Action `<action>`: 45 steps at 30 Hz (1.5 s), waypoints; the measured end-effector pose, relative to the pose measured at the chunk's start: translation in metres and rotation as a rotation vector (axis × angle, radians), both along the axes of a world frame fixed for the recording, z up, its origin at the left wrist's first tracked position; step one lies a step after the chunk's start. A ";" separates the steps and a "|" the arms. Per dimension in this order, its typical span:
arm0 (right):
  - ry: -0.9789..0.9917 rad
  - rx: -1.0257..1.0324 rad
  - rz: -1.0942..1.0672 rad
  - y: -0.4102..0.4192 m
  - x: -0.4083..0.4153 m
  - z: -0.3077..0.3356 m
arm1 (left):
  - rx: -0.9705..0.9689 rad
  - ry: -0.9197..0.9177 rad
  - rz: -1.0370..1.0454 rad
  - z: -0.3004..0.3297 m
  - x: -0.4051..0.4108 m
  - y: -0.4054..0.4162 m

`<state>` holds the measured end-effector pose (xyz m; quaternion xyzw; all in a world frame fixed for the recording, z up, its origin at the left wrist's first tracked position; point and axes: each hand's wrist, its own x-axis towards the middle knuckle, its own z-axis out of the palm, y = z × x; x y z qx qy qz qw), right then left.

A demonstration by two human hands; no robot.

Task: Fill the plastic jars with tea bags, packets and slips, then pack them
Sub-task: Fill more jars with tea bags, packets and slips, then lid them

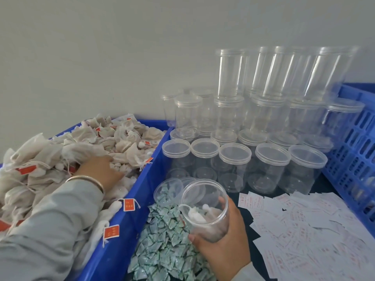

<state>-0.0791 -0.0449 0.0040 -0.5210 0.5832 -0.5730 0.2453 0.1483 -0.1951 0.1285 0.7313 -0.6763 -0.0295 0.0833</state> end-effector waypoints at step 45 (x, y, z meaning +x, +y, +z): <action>0.092 -0.002 -0.014 0.001 0.003 -0.001 | -0.666 1.082 -0.177 0.033 -0.047 0.050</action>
